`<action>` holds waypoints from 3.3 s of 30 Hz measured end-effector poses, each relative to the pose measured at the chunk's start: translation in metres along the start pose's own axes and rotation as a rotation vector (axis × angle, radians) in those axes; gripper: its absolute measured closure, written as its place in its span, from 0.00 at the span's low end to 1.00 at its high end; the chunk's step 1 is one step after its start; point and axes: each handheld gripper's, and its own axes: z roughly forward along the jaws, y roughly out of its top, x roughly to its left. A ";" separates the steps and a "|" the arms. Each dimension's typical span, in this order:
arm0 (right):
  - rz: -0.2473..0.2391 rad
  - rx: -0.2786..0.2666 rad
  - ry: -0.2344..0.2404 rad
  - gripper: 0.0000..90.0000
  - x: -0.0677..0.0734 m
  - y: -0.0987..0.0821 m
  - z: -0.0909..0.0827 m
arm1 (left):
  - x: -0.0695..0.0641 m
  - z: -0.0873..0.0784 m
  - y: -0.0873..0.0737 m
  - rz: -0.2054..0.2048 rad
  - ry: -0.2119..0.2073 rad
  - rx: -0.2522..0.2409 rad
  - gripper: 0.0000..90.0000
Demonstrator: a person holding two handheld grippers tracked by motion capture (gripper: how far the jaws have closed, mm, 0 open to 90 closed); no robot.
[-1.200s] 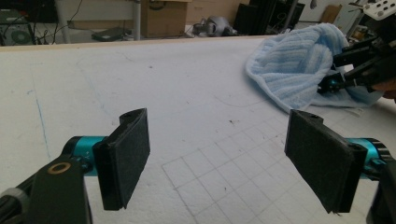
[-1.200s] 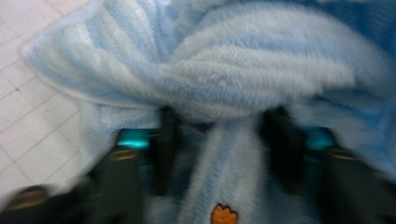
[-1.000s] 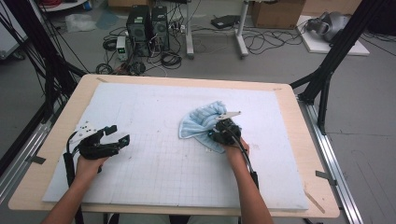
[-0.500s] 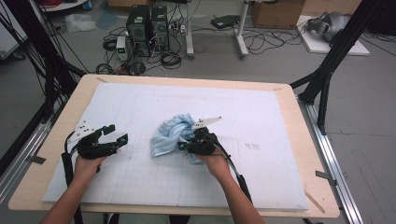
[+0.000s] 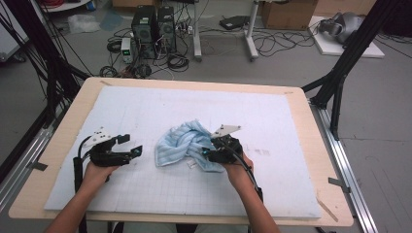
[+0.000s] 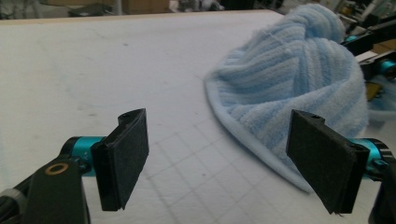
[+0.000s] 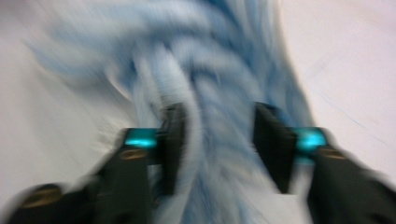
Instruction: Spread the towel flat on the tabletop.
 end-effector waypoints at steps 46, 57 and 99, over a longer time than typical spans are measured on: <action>0.053 0.003 -0.230 0.90 -0.048 -0.036 0.002 | -0.006 0.078 0.058 0.093 0.128 0.219 0.92; 0.155 -0.190 -0.207 0.63 -0.051 -0.032 -0.024 | 0.019 0.081 0.054 0.006 0.183 0.175 0.92; -0.131 -0.004 0.663 0.84 0.038 -0.044 -0.002 | 0.048 0.063 0.052 -0.055 0.255 0.093 0.86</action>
